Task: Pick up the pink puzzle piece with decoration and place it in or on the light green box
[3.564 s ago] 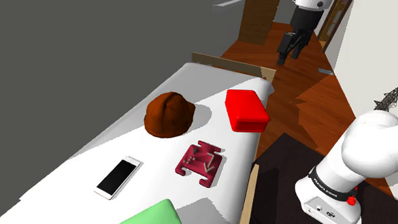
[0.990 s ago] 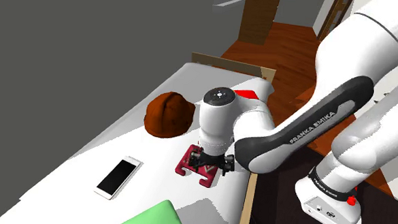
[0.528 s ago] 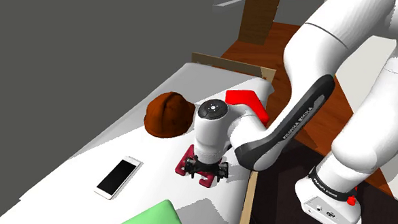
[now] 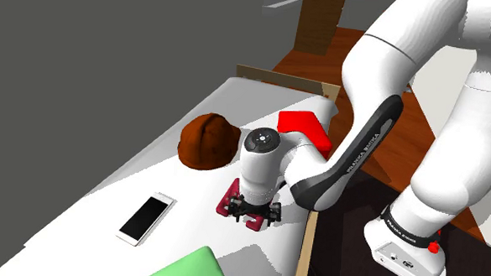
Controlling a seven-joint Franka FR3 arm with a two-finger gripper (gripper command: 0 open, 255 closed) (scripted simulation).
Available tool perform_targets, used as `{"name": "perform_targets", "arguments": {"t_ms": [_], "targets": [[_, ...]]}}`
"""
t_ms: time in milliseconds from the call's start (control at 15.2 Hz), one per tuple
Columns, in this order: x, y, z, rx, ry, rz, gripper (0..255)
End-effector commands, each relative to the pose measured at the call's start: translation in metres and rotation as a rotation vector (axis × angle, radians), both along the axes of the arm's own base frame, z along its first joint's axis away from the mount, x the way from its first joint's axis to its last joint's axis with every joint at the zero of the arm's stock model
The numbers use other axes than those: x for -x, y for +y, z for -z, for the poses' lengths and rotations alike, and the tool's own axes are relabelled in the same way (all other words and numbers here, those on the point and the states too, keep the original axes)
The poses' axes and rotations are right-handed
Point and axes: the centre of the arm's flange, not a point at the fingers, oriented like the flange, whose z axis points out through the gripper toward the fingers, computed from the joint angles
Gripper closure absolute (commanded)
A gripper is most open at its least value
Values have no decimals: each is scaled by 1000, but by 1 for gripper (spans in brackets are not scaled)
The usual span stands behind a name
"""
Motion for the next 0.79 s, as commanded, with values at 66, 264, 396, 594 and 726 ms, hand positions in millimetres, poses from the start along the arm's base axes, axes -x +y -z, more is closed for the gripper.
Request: {"name": "perform_targets", "arguments": {"t_ms": [66, 264, 396, 594, 726], "targets": [[0, 0, 0, 0, 0, 0, 255], [0, 0, 0, 0, 0, 0, 255], [0, 0, 0, 0, 0, 0, 255], [0, 0, 0, 0, 0, 0, 255], [0, 0, -5, 0, 0, 0, 255]]}}
